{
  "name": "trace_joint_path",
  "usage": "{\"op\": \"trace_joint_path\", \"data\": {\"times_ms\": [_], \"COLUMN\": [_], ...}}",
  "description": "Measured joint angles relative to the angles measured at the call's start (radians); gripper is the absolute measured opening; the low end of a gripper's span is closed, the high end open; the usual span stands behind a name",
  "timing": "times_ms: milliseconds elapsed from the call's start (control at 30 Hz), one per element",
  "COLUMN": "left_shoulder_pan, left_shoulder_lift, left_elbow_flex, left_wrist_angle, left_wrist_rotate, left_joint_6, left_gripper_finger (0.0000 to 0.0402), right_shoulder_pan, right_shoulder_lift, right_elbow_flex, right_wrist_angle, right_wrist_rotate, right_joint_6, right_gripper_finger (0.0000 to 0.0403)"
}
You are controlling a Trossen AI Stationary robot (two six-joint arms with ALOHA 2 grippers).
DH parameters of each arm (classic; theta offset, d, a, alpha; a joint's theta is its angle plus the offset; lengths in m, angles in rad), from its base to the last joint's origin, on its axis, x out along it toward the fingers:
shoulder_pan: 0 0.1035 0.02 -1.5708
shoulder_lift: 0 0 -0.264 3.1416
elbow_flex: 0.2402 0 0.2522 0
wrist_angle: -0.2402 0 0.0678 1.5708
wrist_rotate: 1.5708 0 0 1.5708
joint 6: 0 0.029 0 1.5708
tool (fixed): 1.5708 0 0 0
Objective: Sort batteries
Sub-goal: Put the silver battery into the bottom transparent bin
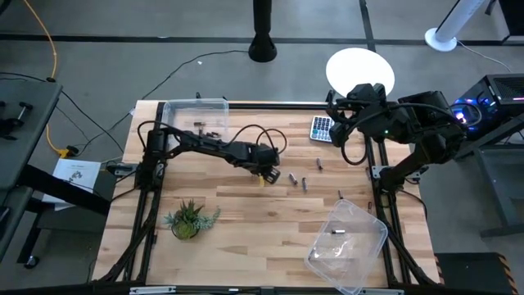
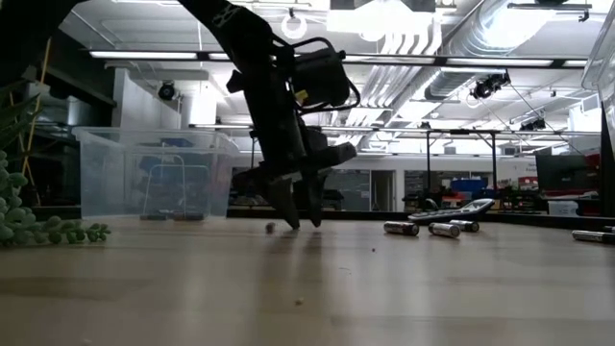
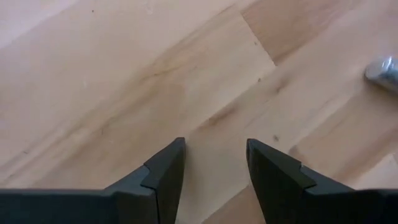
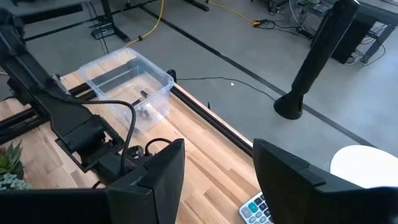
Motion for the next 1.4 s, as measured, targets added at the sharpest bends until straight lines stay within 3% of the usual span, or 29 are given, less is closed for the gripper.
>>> {"op": "trace_joint_path", "data": {"times_ms": [133,367,667,800,967,1100,1267,1400], "left_shoulder_pan": [0.019,-0.016,-0.125,-0.121,-0.102,-0.099,-0.111,-0.121], "left_shoulder_lift": [-0.044,-0.164,-0.195,-0.203,-0.209,-0.210,-0.206,-0.242], "left_elbow_flex": [-0.002,-0.048,-0.241,-0.321,-0.394,-0.407,-0.403,-0.384], "left_wrist_angle": [-0.069,-0.273,-0.178,-0.031,0.026,0.050,0.062,0.076], "left_wrist_rotate": [-0.019,-0.235,-0.171,-0.151,-0.137,-0.123,-0.125,-0.120], "left_joint_6": [0.044,-0.009,-0.319,-0.388,-0.471,-0.446,-0.386,-0.309], "left_gripper_finger": [0.0165,0.0165,0.0165,0.0165,0.0164,0.0129,0.0021,0.0018], "right_shoulder_pan": [0.000,0.000,0.000,0.000,0.000,0.000,0.000,0.000], "right_shoulder_lift": [0.000,0.000,0.000,0.000,0.000,0.000,0.000,0.000], "right_elbow_flex": [0.000,0.000,0.000,0.000,0.000,0.000,0.000,0.000], "right_wrist_angle": [0.000,0.000,0.000,0.000,0.000,0.000,0.000,0.000], "right_wrist_rotate": [0.000,0.000,0.001,0.001,-0.002,-0.004,-0.007,-0.008], "right_joint_6": [-0.008,-0.008,-0.008,-0.007,0.000,0.000,0.000,0.000], "right_gripper_finger": [0.0183,0.0183,0.0183,0.0183,0.0183,0.0183,0.0183,0.0183]}}
